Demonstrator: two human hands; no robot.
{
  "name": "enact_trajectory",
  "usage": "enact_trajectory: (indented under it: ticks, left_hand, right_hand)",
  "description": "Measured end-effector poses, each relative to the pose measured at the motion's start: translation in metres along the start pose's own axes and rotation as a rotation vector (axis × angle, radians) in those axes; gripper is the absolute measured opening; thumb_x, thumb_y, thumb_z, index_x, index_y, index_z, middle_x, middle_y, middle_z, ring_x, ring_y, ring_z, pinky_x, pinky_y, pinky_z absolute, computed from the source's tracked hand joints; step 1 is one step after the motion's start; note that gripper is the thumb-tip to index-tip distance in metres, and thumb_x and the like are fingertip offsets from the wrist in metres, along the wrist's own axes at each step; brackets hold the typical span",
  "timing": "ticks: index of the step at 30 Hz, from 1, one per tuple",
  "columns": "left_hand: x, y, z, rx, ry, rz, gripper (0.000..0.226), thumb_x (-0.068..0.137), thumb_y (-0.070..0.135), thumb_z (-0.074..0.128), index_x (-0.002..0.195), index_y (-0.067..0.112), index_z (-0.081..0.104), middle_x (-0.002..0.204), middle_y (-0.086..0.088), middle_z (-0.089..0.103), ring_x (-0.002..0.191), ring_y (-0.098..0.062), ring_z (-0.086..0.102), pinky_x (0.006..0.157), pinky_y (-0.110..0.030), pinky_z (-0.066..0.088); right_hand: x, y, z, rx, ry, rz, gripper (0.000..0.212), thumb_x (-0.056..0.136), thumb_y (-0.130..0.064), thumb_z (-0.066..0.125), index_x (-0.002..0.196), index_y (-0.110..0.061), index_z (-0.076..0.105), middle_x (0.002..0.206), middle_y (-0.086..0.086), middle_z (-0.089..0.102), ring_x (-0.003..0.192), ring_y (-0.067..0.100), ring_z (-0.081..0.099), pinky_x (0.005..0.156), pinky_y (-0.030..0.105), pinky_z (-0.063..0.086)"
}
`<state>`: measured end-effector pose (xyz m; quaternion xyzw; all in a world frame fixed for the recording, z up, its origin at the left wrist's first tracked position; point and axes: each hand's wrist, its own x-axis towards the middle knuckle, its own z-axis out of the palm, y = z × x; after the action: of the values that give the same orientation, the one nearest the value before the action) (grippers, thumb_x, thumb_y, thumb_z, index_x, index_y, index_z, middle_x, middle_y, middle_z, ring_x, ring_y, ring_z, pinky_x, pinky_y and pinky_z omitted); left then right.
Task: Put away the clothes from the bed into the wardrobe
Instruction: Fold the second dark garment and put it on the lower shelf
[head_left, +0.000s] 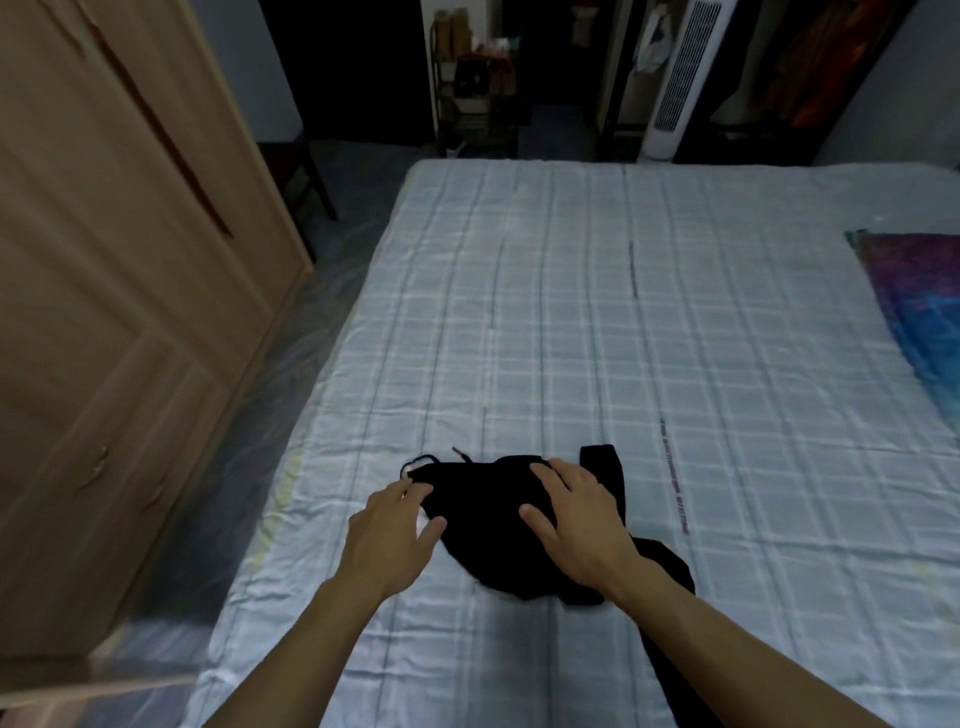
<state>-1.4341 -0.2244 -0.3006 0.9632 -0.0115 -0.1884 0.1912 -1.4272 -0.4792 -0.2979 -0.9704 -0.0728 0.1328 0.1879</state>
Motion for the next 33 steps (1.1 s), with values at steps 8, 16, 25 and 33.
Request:
enact_trajectory:
  ticks: [8, 16, 25, 33]
  left_hand:
    - [0.082, -0.029, 0.016, -0.074, -0.091, -0.023, 0.039, 0.101, 0.036, 0.047, 0.139, 0.024, 0.046, 0.144, 0.002, 0.045, 0.128, -0.021, 0.044, 0.102, -0.036, 0.038]
    - [0.172, -0.056, 0.06, -0.081, -0.181, -0.043, 0.037, 0.097, 0.033, 0.05, 0.132, 0.021, 0.052, 0.134, 0.001, 0.055, 0.122, -0.022, 0.051, 0.099, -0.039, 0.045]
    - [0.23, -0.1, 0.125, 0.076, -0.315, -0.024, 0.045, 0.09, 0.035, 0.055, 0.133, 0.025, 0.047, 0.137, 0.0, 0.048, 0.127, -0.025, 0.046, 0.095, -0.04, 0.047]
    - [0.239, -0.106, 0.137, 0.205, -0.276, -0.011, 0.062, 0.085, 0.034, 0.067, 0.141, 0.023, 0.04, 0.14, -0.004, 0.045, 0.125, -0.024, 0.047, 0.092, -0.036, 0.043]
  right_hand:
    - [0.067, 0.025, 0.04, 0.036, -0.107, 0.118, 0.066, 0.096, -0.059, 0.035, 0.152, -0.023, 0.032, 0.158, 0.006, 0.031, 0.144, 0.027, 0.029, 0.116, 0.048, 0.03]
    - [0.156, 0.062, 0.088, 0.023, -0.211, 0.125, 0.057, 0.098, -0.048, 0.045, 0.149, -0.024, 0.034, 0.155, 0.004, 0.035, 0.14, 0.025, 0.034, 0.112, 0.045, 0.035]
    - [0.21, 0.11, 0.153, -0.056, -0.391, 0.138, 0.059, 0.096, -0.043, 0.051, 0.149, -0.026, 0.033, 0.151, 0.0, 0.038, 0.137, 0.024, 0.035, 0.109, 0.043, 0.038]
    - [0.212, 0.118, 0.166, -0.174, -0.463, 0.141, 0.082, 0.081, -0.058, 0.063, 0.15, -0.032, 0.026, 0.141, 0.001, 0.037, 0.132, 0.026, 0.035, 0.109, 0.05, 0.033]
